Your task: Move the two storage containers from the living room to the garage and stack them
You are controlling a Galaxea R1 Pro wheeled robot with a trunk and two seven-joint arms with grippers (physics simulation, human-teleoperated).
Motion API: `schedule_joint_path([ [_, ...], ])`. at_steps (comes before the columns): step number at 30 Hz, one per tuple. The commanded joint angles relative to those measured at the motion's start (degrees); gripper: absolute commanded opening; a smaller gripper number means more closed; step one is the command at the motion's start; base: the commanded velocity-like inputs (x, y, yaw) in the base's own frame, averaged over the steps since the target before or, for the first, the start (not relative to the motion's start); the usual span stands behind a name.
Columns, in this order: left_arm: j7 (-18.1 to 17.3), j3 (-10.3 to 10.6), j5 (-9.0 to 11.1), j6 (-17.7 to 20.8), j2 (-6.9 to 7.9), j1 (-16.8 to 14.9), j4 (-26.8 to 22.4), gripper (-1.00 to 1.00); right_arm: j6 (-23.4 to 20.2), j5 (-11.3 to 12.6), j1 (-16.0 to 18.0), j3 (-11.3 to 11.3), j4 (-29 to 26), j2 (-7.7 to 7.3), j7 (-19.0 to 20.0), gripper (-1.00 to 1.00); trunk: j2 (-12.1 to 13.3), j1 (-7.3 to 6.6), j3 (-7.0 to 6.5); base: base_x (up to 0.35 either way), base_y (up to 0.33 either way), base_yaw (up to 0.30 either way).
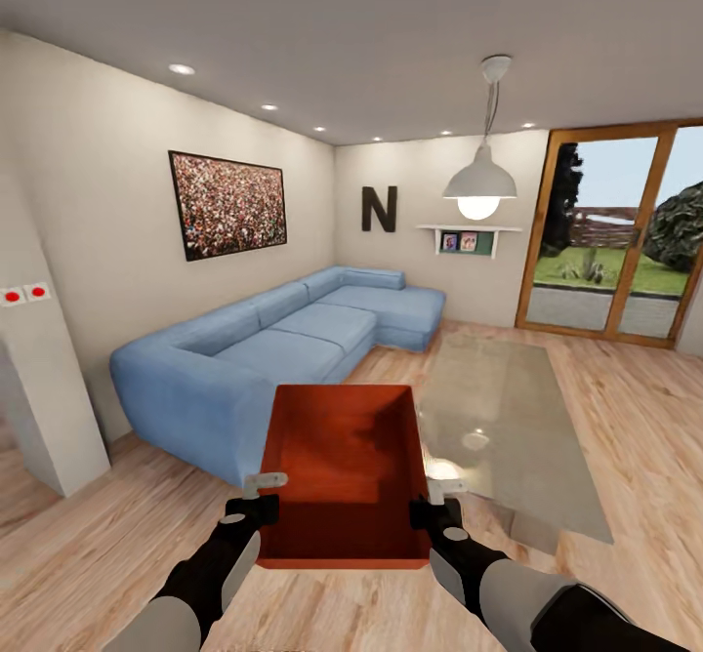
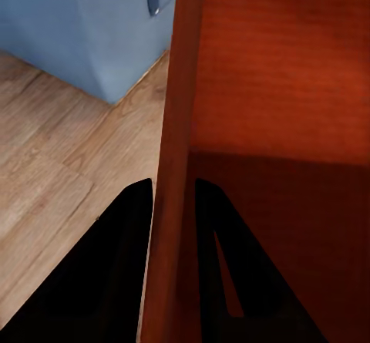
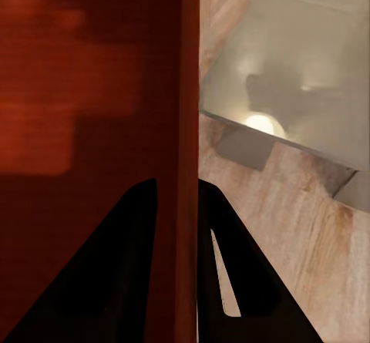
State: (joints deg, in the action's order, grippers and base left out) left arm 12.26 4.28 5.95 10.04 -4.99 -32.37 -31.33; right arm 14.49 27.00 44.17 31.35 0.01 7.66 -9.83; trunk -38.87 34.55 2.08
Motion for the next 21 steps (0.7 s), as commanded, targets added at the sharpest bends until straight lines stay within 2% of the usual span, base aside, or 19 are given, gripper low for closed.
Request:
schedule_joint_path([
  [1, 0.9, -1.9, -0.2, 0.4, 0.55, -0.1, -0.1, -1.0, 0.3, 0.7, 0.0, -1.2, 0.0, -0.28, -0.2, -1.0, -0.1, 0.02, 0.1, 0.0, 0.0, 0.274],
  [21, 1.0, -1.9, -0.2, 0.4, 0.51, -0.1, -0.1, -1.0, 0.3, 0.7, 0.0, -1.2, 0.0, -0.28, -0.2, -1.0, -0.1, 0.02, 0.1, 0.0, 0.0, 0.274],
])
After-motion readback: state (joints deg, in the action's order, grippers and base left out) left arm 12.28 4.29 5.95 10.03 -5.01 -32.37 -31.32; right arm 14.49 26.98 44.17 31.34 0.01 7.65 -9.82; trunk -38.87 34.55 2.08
